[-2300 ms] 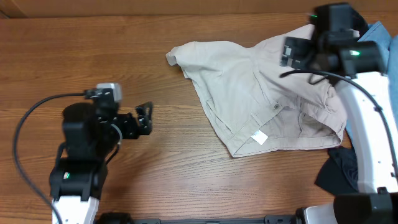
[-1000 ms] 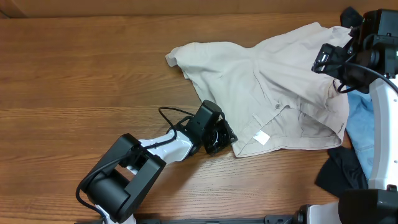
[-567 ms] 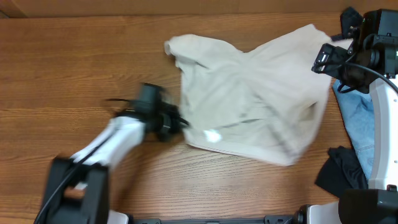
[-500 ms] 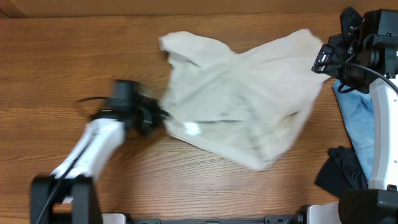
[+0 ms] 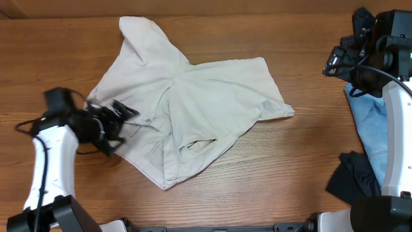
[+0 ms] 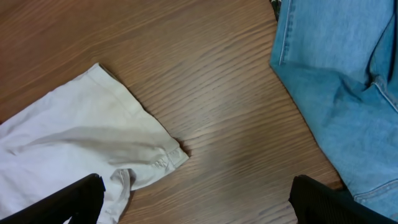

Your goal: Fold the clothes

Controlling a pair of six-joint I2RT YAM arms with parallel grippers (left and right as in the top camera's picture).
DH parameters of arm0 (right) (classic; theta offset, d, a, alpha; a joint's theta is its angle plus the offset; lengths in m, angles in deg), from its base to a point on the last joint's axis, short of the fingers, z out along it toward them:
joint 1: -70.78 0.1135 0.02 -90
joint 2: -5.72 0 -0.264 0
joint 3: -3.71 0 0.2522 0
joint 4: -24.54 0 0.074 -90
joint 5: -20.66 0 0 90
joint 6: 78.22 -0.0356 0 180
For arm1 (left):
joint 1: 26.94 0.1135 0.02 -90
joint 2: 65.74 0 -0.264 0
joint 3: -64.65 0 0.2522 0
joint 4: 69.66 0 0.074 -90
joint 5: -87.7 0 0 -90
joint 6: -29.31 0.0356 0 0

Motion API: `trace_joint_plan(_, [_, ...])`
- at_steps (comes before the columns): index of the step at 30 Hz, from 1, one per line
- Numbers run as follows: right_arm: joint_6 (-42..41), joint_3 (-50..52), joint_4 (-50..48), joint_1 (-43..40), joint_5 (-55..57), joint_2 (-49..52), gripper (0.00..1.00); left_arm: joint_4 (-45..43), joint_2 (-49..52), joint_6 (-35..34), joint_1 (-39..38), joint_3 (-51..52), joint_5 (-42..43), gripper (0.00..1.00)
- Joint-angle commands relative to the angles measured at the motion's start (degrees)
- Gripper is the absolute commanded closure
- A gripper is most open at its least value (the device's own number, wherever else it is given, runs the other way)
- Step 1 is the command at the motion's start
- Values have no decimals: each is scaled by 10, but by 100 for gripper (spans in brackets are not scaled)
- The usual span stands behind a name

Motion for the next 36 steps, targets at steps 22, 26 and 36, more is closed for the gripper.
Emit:
trace_joint_plan(22, [15, -7, 20, 1, -1, -1, 2, -181, -7, -155, -203, 196, 32, 96])
trace_joint_plan(26, [21, 15, 28, 1, -32, 2, 5, -88, -7, -84, -195, 196, -7, 96])
trace_joint_plan(36, [76, 184, -28, 22, -200, 12, 5, 47, -7, -38, -60, 195, -216, 96])
